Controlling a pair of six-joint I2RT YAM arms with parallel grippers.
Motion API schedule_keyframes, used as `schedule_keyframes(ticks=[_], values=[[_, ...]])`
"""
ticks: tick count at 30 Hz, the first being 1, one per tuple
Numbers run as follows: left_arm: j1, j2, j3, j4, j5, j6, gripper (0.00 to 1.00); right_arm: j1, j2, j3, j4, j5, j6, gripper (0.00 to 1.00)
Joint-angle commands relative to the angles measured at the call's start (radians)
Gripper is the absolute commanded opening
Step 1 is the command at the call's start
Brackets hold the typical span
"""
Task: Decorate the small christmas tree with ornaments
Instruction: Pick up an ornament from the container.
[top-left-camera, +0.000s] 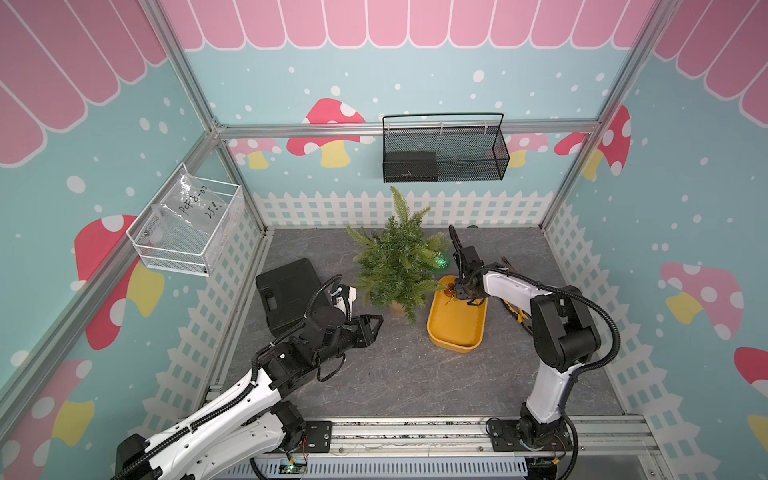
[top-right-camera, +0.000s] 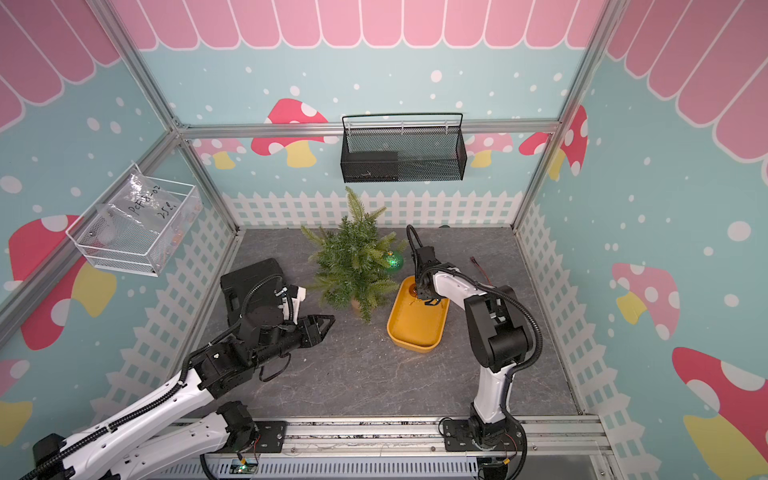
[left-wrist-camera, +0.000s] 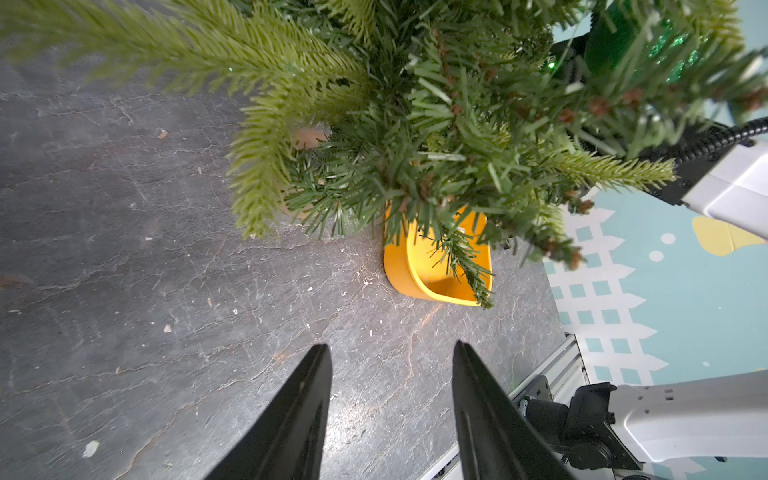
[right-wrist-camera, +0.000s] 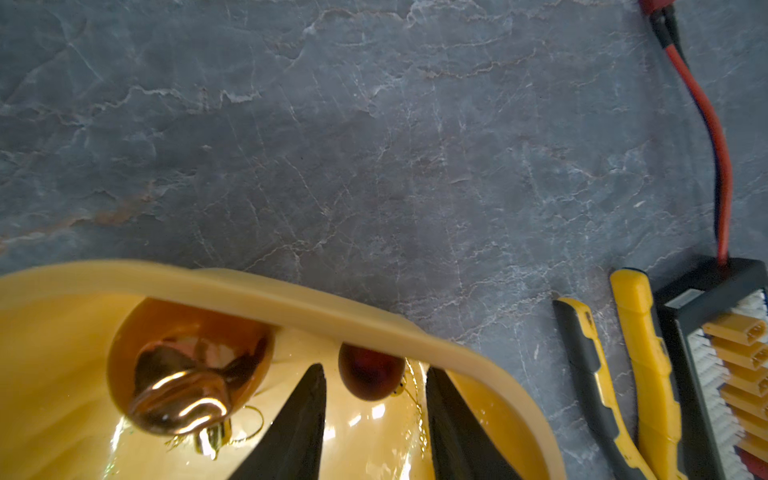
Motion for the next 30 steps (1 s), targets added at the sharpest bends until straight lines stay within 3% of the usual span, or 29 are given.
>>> schedule_keyframes(ticks=[1, 13, 22, 30], values=[[-0.003, -0.015, -0.012, 0.006, -0.024, -0.023, 0.50, -0.007, 0.016, -0.001, 0.016, 0.027, 0.001, 0.41], [-0.003, -0.014, -0.012, 0.009, -0.031, -0.025, 0.50, -0.007, 0.074, -0.009, 0.038, 0.020, 0.005, 0.41], [-0.003, 0.000, -0.007, 0.018, -0.026, -0.025, 0.50, -0.009, 0.070, -0.009, 0.046, 0.023, -0.002, 0.30], [-0.003, -0.004, -0.001, 0.017, -0.029, -0.024, 0.50, -0.008, 0.033, -0.021, 0.042, 0.008, -0.010, 0.27]])
